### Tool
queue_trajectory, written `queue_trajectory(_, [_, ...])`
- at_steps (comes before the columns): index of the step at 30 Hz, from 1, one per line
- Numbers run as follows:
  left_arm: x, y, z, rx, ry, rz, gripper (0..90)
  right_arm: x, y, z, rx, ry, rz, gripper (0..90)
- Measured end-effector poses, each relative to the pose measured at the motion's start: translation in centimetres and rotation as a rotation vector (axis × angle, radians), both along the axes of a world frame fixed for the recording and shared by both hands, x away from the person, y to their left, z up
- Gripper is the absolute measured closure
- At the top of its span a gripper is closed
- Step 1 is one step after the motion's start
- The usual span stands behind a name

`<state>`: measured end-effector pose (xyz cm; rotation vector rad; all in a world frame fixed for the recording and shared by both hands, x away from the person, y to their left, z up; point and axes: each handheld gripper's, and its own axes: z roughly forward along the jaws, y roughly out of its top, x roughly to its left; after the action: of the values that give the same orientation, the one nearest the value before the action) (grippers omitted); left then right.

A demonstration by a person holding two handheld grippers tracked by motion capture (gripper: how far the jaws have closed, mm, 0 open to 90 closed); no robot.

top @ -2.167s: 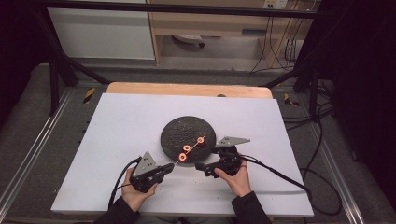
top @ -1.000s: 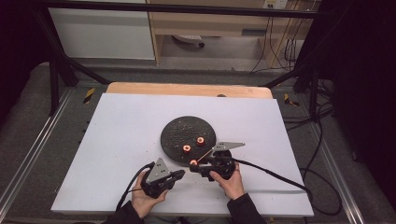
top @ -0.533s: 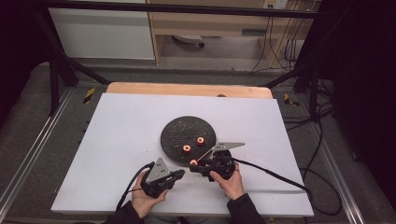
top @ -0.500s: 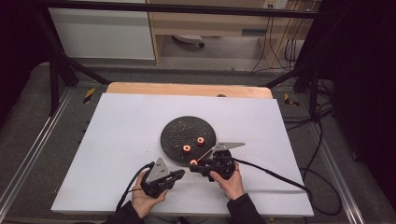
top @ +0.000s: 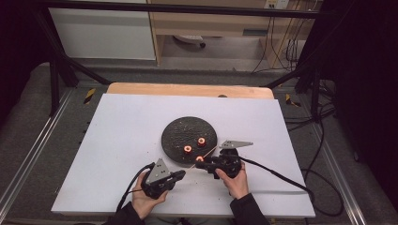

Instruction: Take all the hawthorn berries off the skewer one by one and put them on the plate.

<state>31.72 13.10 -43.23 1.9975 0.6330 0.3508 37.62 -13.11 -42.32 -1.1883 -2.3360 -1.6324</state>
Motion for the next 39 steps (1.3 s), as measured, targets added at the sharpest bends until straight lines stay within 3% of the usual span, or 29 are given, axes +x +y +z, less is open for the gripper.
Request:
queue_trajectory(11, [-0.2, -0.1, 0.0, 0.003, -0.002, -0.012, 88.4, 0.5, -2.1, 0.6, 0.010, -0.016, -0.049, 61.1])
queue_trajectory(39, [-0.3, 0.6, 0.0, -0.002, -0.008, -0.007, 88.4, 1.8, -4.6, 2.0, 0.010, -0.045, -0.136, 61.2])
